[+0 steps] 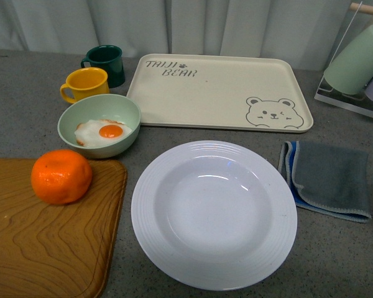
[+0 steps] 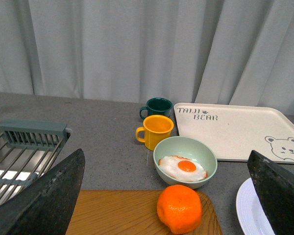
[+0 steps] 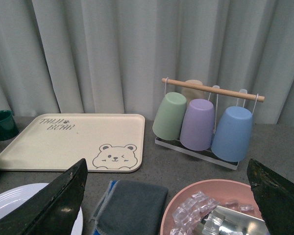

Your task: Place orange and plate with both arms

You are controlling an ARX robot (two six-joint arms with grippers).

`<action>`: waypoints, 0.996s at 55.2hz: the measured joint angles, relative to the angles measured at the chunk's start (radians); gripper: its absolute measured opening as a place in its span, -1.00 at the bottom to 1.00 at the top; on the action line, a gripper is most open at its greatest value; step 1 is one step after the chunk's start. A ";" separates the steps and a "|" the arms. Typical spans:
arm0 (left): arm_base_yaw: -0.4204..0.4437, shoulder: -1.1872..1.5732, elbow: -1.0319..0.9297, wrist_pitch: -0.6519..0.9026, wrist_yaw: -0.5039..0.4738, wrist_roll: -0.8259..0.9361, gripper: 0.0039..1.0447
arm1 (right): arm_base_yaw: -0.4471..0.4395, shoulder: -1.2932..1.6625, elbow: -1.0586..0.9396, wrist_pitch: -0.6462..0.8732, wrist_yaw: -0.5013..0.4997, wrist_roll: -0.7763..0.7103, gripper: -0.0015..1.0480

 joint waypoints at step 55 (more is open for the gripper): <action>-0.065 0.194 0.050 -0.102 -0.091 -0.025 0.88 | 0.000 -0.001 0.000 0.000 0.000 0.000 0.82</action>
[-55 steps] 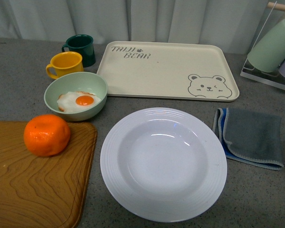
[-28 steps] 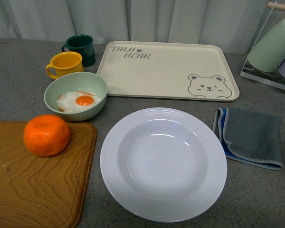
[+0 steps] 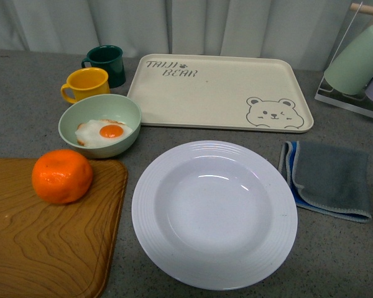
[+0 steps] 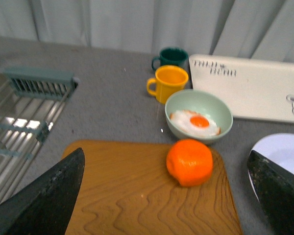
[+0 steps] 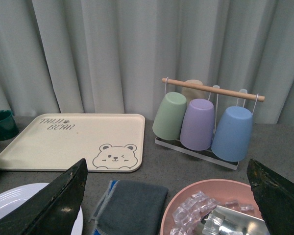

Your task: Place orange and plate with both arms

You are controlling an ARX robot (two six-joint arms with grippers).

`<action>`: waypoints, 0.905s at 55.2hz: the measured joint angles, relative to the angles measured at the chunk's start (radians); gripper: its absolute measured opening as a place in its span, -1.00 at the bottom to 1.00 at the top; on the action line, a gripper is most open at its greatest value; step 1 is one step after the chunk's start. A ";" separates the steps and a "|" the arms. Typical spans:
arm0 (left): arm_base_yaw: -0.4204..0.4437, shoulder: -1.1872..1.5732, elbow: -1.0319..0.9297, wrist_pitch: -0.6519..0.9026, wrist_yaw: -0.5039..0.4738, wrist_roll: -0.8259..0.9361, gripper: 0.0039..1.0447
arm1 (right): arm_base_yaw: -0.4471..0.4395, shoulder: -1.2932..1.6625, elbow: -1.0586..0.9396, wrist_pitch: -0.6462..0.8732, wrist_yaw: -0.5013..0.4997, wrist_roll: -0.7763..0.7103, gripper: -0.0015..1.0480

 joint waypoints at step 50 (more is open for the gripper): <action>-0.090 1.567 0.608 0.265 0.124 -0.083 0.88 | 0.000 0.000 0.000 0.000 0.000 0.000 0.82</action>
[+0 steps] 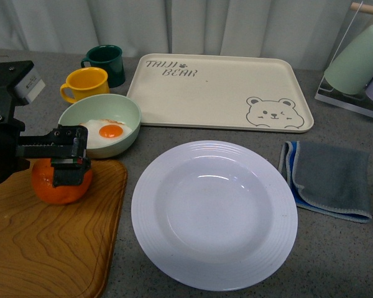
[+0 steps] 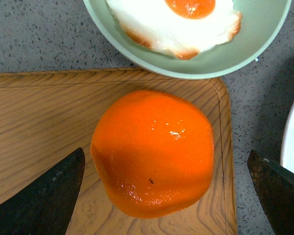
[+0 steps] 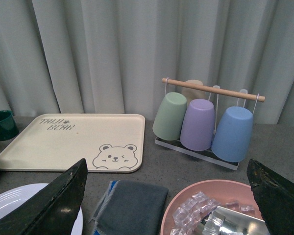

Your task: Place orange and plate with both arms

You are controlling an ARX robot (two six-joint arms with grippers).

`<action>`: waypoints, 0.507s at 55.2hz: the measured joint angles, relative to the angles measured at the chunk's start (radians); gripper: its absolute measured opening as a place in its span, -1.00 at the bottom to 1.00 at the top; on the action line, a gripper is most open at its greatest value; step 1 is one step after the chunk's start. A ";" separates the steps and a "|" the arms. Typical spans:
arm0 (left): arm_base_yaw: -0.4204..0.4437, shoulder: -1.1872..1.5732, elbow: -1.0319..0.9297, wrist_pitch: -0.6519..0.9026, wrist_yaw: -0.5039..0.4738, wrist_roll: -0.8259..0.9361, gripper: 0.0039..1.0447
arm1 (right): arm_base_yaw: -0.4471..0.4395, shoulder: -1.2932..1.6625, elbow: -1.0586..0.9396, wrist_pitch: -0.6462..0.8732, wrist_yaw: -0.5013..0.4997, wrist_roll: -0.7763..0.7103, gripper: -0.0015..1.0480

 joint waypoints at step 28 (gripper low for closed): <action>-0.011 0.004 0.044 -0.076 0.023 -0.006 0.13 | 0.000 0.000 0.000 0.000 0.000 0.000 0.82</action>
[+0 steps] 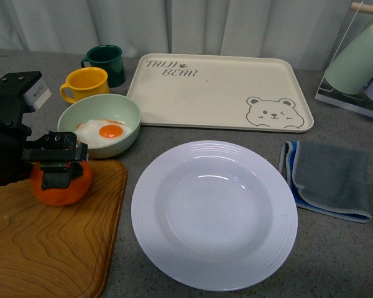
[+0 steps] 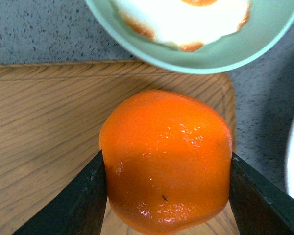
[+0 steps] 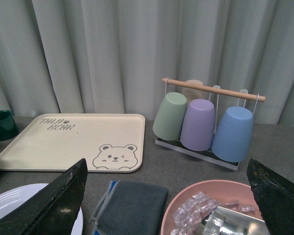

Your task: Place orange and plate with both arms

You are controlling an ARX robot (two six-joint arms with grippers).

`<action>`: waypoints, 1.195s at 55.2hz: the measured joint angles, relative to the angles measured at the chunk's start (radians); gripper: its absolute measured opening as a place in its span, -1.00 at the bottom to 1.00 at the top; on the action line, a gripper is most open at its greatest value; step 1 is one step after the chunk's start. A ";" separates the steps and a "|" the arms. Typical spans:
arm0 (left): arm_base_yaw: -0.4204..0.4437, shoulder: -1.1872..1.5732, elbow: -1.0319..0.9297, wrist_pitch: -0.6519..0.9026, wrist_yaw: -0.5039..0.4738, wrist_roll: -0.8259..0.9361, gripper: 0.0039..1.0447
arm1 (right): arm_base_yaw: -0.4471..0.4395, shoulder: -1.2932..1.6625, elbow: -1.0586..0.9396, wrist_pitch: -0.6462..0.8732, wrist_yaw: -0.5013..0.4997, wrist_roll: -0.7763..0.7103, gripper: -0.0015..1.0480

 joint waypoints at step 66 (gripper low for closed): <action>-0.431 0.241 0.213 0.067 -0.017 -0.219 0.77 | 0.000 0.000 0.000 0.000 0.000 0.000 0.82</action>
